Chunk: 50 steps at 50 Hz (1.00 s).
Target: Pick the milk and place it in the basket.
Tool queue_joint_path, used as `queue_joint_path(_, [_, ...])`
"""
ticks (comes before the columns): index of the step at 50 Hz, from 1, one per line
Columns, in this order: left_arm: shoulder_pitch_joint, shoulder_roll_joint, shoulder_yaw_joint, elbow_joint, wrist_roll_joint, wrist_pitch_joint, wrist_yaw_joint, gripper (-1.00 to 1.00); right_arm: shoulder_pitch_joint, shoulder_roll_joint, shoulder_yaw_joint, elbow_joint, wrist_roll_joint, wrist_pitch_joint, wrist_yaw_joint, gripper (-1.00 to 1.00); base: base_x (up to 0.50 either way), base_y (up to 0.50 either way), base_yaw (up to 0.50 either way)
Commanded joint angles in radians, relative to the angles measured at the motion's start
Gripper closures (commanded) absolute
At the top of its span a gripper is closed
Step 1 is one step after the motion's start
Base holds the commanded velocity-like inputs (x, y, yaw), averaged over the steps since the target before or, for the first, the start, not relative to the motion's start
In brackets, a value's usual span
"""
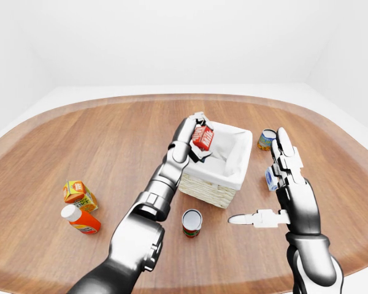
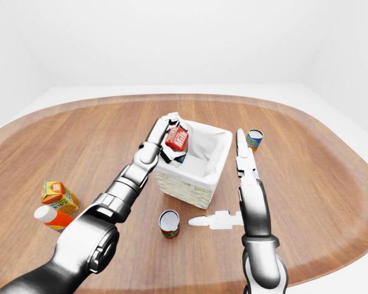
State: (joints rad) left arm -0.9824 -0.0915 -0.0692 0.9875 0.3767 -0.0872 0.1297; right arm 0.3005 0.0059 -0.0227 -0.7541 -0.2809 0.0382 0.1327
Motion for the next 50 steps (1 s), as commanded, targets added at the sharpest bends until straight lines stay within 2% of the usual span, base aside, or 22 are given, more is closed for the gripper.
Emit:
queue_joint_path(1, [-0.022, -0.006, 0.021, 0.011, 0.015, 0.0, 0.019, 1.0, 0.001, 0.001, -0.001, -0.003, 0.0, 0.0, 0.001, -1.0, 0.0, 0.0, 0.0])
queue_joint_path(42, [-0.028, -0.016, 0.028, 0.083, 0.011, 0.0, 0.058, 1.0, 0.007, 0.001, -0.001, -0.009, 0.003, -0.004, 0.005, -1.0, 0.0, 0.0, 0.0])
queue_joint_path(43, [-0.026, -0.016, 0.029, 0.082, 0.007, 0.0, 0.06, 0.32, 0.006, 0.001, -0.001, -0.005, 0.003, -0.006, 0.004, -1.0, 0.0, 0.0, 0.0])
queue_joint_path(44, [-0.026, -0.016, 0.028, 0.083, 0.007, 0.0, 0.061, -0.92, 0.005, 0.001, -0.001, -0.004, 0.002, -0.006, 0.004, -1.0, 0.0, 0.0, 0.0])
queue_joint_path(45, [-0.027, -0.016, 0.028, 0.084, 0.008, 0.0, 0.062, -1.0, 0.006, 0.001, -0.001, -0.005, 0.003, -0.006, 0.004, -1.0, 0.0, 0.0, 0.0])
queue_joint_path(50, [-0.022, -0.018, 0.025, 0.078, 0.007, 0.0, 0.063, -1.0, 0.007, 0.002, 0.0, -0.007, 0.003, -0.005, 0.005, -1.0, 0.0, 0.0, 0.0])
